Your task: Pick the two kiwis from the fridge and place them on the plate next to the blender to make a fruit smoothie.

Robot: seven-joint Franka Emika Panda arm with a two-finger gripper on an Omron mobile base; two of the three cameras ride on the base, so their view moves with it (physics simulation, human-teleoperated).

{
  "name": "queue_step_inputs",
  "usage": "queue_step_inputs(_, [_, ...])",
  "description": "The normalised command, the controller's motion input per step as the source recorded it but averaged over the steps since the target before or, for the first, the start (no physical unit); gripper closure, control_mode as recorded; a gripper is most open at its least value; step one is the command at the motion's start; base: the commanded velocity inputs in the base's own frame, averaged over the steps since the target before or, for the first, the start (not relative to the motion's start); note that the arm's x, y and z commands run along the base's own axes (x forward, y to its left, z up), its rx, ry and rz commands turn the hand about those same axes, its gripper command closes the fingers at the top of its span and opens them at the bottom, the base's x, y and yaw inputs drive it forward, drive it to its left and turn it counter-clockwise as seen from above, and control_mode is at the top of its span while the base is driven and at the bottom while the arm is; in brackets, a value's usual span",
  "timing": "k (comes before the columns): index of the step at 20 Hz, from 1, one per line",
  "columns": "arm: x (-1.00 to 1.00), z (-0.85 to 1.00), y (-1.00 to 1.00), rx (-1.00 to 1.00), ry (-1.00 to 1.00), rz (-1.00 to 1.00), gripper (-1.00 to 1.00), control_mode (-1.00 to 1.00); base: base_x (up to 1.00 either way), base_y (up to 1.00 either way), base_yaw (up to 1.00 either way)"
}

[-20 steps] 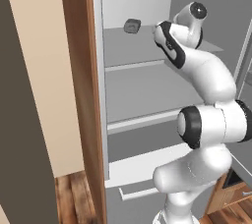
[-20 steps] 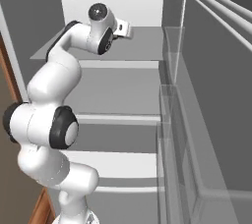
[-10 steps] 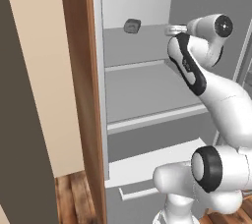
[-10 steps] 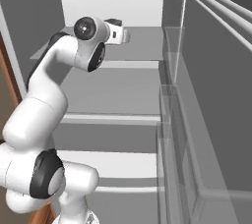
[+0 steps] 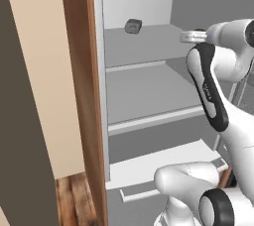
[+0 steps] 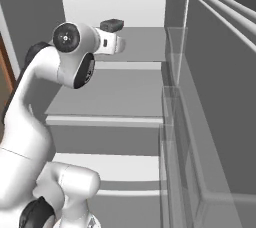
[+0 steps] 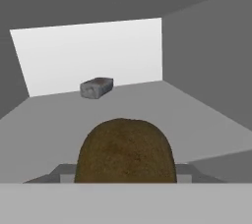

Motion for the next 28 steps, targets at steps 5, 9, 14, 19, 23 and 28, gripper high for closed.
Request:
queue_step_inputs(5, [-1.00,-0.32,0.07,0.00,0.07,0.00,1.00,-1.00,0.00,0.00,0.00])
queue_step_inputs(9, [-1.00,-0.26,0.21,0.00,0.23,0.00,1.00,-1.00,0.00,0.00,0.00])
queue_step_inputs(14, [-0.98,-0.36,0.24,0.00,0.42,0.00,1.00,-1.00,0.00,0.00,0.00])
queue_step_inputs(19, [-0.30,-0.88,0.18,-0.03,0.27,0.01,1.00,-1.00,0.00,0.00,0.00])
queue_step_inputs(23, [0.00,-0.31,0.04,0.00,0.00,0.01,1.00,-1.00,0.00,0.00,0.00])
queue_step_inputs(28, [-0.01,0.00,0.00,0.00,0.00,0.00,1.00,-1.00,0.00,0.00,0.00])
